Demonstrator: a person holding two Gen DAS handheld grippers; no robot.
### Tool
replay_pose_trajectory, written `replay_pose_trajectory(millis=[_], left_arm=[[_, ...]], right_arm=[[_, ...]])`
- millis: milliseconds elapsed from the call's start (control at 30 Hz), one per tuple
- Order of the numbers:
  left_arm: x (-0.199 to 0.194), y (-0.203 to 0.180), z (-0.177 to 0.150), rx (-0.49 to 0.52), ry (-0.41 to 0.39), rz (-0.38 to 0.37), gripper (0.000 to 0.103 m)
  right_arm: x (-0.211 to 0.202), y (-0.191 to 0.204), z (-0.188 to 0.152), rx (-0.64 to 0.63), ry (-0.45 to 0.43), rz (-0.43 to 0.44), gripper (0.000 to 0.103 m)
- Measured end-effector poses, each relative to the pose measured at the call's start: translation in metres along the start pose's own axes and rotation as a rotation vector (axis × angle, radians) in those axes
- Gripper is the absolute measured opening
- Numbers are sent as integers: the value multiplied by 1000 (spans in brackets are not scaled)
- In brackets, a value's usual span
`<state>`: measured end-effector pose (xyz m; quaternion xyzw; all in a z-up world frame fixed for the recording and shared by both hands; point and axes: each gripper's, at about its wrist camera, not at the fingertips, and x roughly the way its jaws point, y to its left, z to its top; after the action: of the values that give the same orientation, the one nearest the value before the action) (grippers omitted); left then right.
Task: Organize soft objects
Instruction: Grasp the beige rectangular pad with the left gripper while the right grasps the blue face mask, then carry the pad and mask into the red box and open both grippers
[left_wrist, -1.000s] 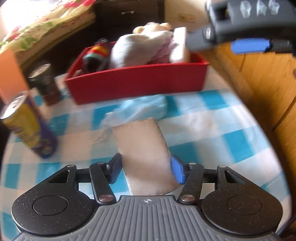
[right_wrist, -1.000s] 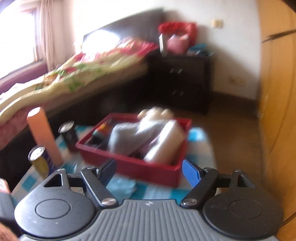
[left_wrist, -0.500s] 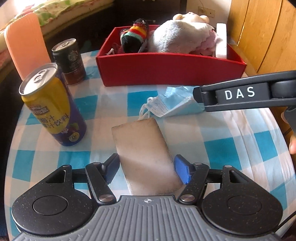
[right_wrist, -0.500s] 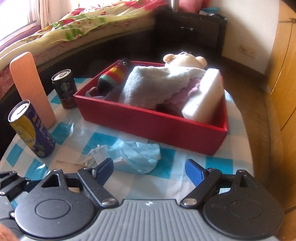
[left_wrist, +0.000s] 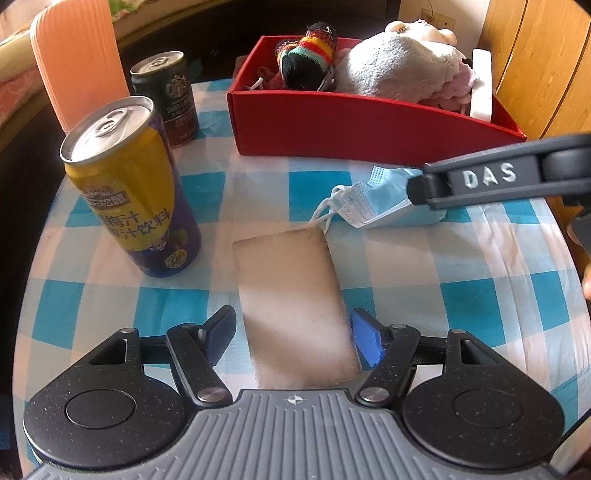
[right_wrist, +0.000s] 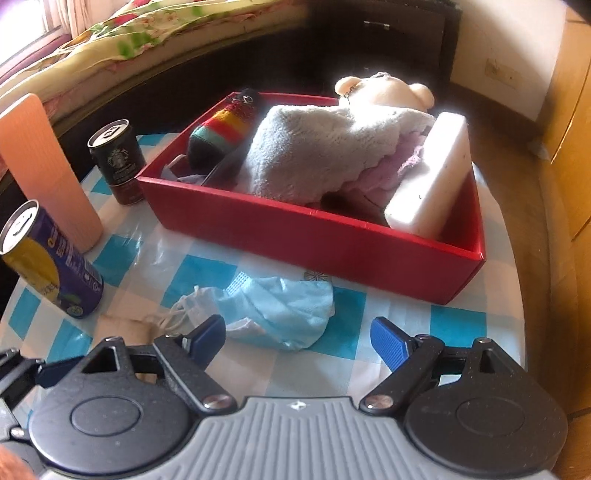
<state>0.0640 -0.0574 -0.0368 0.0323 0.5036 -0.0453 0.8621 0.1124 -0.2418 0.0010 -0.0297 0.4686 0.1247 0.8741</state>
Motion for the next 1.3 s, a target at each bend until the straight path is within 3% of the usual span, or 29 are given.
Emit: replay_pose_trajectory(millis=[467, 567, 600, 767, 933, 1300], left_arm=[[11, 1, 1, 0, 25, -2, 69], [12, 4, 2, -4, 21, -4, 61], [11, 6, 2, -3, 19, -2, 61], [11, 12, 2, -11, 21, -21, 59], [7, 9, 2, -2, 9, -34, 59], [-7, -5, 9, 10, -53, -54, 59]], right_arm=[[37, 29, 8, -104, 35, -10, 65], [43, 25, 7, -102, 54, -5, 63], [44, 24, 7, -101, 58, 2, 61], [41, 22, 6, -103, 72, 34, 27], [29, 19, -1, -113, 83, 56, 0], [-16, 12, -12, -150, 7, 67, 0]])
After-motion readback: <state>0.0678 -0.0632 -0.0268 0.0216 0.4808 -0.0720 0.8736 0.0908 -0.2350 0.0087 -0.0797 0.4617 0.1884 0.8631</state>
